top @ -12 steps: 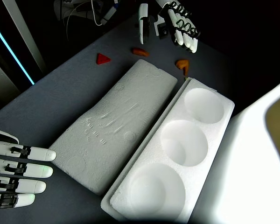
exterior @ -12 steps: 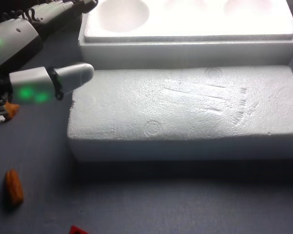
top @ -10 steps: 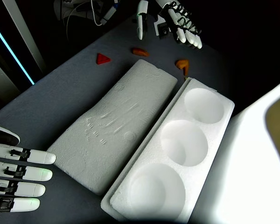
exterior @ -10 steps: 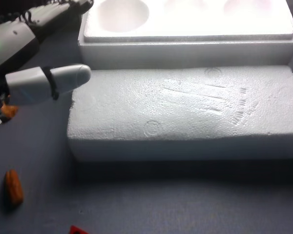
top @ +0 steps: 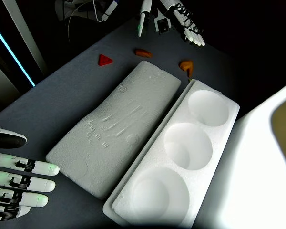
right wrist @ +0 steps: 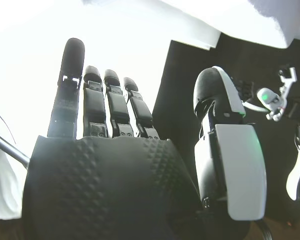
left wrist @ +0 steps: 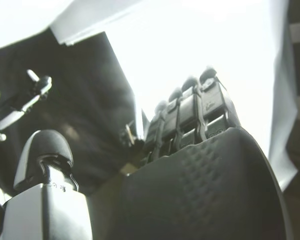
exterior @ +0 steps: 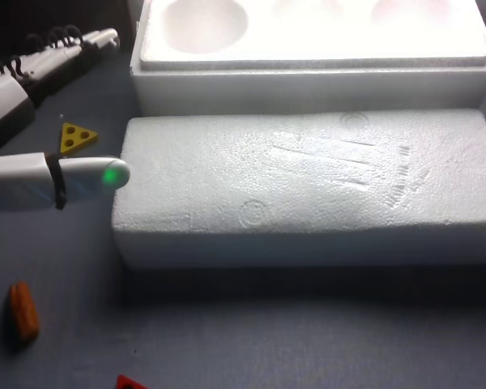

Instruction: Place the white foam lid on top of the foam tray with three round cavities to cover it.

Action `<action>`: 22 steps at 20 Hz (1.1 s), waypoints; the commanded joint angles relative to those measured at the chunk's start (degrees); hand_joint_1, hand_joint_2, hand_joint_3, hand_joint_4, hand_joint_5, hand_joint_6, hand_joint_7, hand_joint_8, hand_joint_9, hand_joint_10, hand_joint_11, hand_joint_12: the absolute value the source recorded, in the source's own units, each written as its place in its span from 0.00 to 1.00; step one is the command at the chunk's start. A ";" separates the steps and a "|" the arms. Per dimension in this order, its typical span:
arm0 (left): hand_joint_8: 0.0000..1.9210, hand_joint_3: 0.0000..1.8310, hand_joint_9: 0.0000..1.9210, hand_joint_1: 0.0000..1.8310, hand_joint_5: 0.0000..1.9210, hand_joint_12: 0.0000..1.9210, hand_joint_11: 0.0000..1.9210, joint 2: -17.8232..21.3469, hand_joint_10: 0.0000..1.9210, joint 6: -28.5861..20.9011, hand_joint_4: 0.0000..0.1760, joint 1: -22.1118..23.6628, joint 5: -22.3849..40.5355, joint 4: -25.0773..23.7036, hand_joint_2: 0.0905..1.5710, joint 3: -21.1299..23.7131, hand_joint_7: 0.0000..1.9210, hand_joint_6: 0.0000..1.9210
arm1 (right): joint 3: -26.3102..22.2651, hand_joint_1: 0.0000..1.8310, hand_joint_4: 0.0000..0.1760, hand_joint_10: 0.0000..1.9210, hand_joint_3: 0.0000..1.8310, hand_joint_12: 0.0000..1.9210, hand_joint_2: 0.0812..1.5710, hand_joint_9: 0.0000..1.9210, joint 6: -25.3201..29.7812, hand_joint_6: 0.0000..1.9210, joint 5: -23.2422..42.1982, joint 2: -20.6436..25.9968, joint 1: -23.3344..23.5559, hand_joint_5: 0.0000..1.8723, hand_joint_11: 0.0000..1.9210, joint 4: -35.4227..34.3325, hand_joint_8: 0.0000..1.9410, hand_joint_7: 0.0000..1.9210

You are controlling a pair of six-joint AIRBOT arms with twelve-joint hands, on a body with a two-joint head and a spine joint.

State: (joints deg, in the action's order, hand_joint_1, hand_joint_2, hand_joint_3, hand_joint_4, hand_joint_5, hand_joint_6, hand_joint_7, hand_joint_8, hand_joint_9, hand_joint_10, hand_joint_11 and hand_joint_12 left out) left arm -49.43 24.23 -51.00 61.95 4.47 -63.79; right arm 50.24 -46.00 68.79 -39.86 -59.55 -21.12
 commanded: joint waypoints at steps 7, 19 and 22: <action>0.00 0.00 0.00 0.20 0.01 0.00 0.00 1.11 0.00 -0.19 0.00 -3.14 3.83 0.84 0.58 0.77 0.00 0.00 | 2.17 0.29 0.00 0.00 0.00 0.00 0.73 0.00 0.96 0.00 3.20 -2.29 0.26 0.00 0.00 -1.45 0.00 0.00; 0.00 0.00 0.00 0.30 0.04 0.00 0.00 -1.41 0.00 1.24 0.00 -8.09 1.99 5.29 0.57 -0.19 0.00 0.01 | 4.65 0.29 0.00 0.00 0.00 0.00 0.72 0.00 1.55 0.00 -0.35 -6.14 0.46 0.00 0.00 -3.94 0.00 0.00; 0.00 0.00 0.00 0.32 0.06 0.00 0.00 -2.07 0.00 1.80 0.00 -7.97 0.54 5.30 0.56 -0.59 0.00 0.01 | 5.36 0.28 0.00 0.00 0.00 0.00 0.72 0.00 1.62 0.00 -1.62 -6.82 1.13 0.00 0.00 -4.09 0.00 0.00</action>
State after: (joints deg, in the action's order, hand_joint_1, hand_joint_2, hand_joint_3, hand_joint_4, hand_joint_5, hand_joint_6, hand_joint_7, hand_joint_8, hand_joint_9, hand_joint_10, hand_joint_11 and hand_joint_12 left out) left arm -51.64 26.02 -59.48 56.45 8.86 -64.23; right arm 55.48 -44.77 60.80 -47.27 -58.67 -24.93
